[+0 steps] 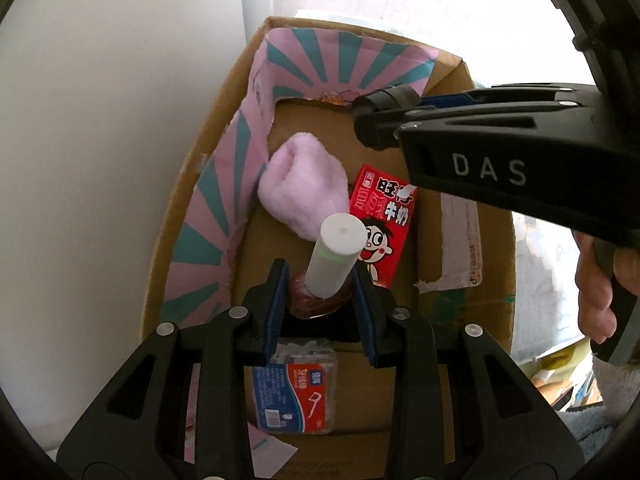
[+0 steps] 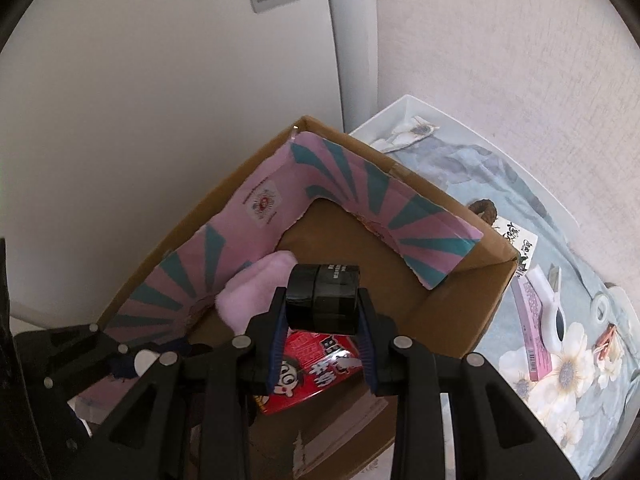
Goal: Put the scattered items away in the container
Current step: 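Carry nail polish and black jar over the cardboard box and open both tools, then move both tools back over the tray toward the clips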
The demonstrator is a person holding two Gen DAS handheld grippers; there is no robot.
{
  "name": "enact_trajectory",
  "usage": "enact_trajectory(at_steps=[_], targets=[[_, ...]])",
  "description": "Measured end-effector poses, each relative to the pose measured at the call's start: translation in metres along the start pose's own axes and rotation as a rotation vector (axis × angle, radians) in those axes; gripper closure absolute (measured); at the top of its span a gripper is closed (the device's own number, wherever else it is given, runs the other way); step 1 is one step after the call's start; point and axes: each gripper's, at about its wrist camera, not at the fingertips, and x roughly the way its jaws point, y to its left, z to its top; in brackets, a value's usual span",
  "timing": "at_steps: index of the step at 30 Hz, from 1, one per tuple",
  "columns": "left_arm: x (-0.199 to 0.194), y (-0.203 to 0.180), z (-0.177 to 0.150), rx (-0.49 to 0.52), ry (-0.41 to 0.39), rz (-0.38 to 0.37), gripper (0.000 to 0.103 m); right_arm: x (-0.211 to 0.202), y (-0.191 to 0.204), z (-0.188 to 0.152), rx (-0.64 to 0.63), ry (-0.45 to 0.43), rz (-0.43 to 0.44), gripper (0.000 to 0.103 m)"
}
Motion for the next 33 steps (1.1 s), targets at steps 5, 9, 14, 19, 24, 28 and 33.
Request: enact_trajectory(at_steps=[5,9,14,19,24,28,33], targets=[[0.003,-0.002,0.001,0.006,0.009,-0.003,0.074,0.002,-0.002,0.000,0.008,0.008,-0.003,0.074],[0.003,0.000,0.004,-0.008,0.011,-0.010,0.038,0.003,-0.008,0.002,0.051,0.010,0.028,0.045],[-0.003,-0.002,0.007,-0.002,-0.015,-0.002,0.019,-0.003,-0.014,0.006,0.085,-0.028,0.032,0.031],[0.001,-0.002,0.008,-0.004,0.002,0.014,0.014,-0.009,-0.016,0.008,0.103,-0.034,0.034,0.031],[0.002,-0.001,0.009,-0.015,0.014,0.021,0.010,-0.011,-0.014,0.006,0.109,-0.040,0.039,0.031],[0.000,-0.002,0.011,-0.013,0.009,0.026,0.010,-0.014,-0.013,0.006,0.108,-0.046,0.037,0.031],[-0.005,-0.008,0.015,0.003,-0.004,0.035,0.010,-0.019,-0.016,0.005,0.126,-0.062,0.041,0.031]])
